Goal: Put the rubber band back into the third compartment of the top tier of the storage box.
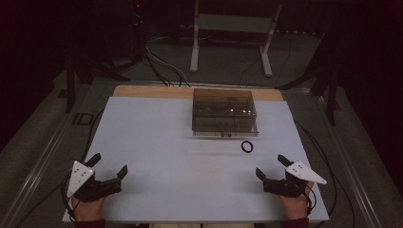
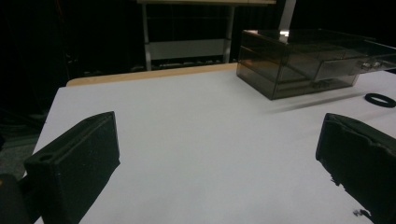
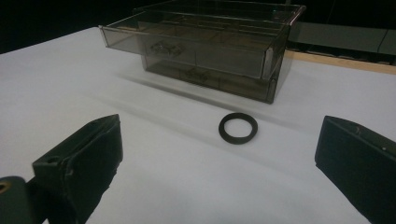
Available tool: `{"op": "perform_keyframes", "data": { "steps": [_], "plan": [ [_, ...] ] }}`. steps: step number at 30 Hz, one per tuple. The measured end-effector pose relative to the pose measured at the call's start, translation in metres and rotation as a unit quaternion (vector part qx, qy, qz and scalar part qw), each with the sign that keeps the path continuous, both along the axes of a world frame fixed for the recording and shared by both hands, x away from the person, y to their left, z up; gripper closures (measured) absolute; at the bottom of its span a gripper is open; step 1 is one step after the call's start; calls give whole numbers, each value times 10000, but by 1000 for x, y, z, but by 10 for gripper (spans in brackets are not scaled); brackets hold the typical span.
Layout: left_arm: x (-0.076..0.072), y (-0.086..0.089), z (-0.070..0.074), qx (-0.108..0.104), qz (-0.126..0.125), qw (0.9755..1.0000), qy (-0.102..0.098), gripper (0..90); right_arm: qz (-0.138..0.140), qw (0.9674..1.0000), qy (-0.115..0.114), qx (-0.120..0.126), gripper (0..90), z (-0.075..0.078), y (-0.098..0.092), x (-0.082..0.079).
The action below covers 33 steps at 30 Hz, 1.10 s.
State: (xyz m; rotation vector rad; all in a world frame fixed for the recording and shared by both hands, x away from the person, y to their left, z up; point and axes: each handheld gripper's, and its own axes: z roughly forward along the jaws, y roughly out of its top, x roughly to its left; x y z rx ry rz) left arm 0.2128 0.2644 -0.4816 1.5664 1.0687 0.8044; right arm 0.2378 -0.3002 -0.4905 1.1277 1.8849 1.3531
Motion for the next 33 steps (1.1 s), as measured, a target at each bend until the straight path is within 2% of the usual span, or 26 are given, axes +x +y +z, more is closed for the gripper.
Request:
{"op": "perform_keyframes", "data": {
  "steps": [6,9,14,20,28,33],
  "plan": [
    [0,-5,-1,263,117,9996,53,4,40,10000,-40,-43,14,1,3,0],
    [1,-6,-1,357,140,9992,83,4,37,10000,20,-20,14,1,4,1],
    [1,-5,-2,337,225,9991,143,4,71,9998,52,-151,14,4,7,3],
    [0,-5,-2,362,255,9990,114,11,86,9997,51,-216,15,13,11,11],
    [0,-5,-2,384,316,9987,82,11,44,9996,85,-282,15,23,15,24],
    [0,-5,-3,383,327,9987,104,10,13,9992,183,-360,14,30,17,34]
  ]
}}
